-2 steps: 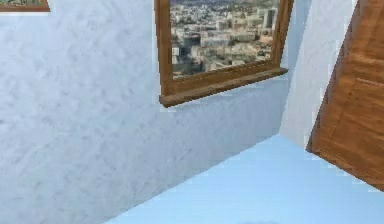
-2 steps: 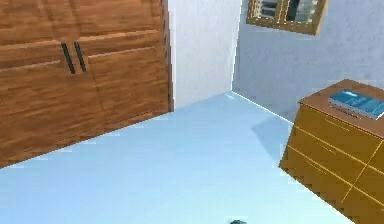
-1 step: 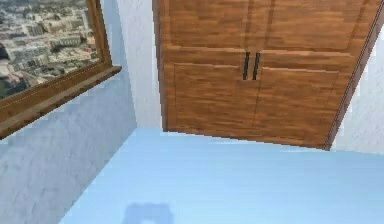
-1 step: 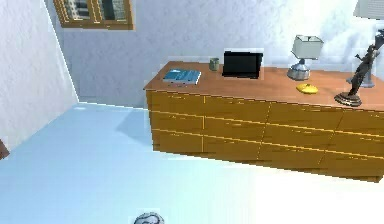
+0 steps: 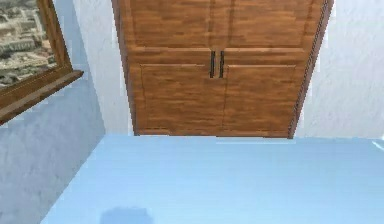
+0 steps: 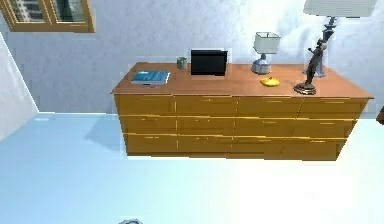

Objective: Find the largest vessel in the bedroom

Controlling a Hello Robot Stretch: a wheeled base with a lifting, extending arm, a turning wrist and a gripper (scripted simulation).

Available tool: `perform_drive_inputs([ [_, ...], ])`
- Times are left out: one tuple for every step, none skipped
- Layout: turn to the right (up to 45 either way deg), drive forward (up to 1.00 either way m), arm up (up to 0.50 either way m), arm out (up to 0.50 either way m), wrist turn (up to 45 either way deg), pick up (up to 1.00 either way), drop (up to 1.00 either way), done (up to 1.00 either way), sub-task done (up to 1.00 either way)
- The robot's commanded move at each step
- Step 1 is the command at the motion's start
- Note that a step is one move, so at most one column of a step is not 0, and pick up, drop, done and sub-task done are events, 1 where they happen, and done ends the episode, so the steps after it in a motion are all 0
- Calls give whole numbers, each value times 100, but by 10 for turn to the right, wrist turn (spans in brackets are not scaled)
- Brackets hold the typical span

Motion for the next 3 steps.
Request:
perform_drive_inputs([
  [0, 75, 0, 0, 0, 0, 0, 0, 0],
  [330, 0, 0, 0, 0, 0, 0, 0, 0],
  [0, 55, 0, 0, 0, 0, 0, 0, 0],
])
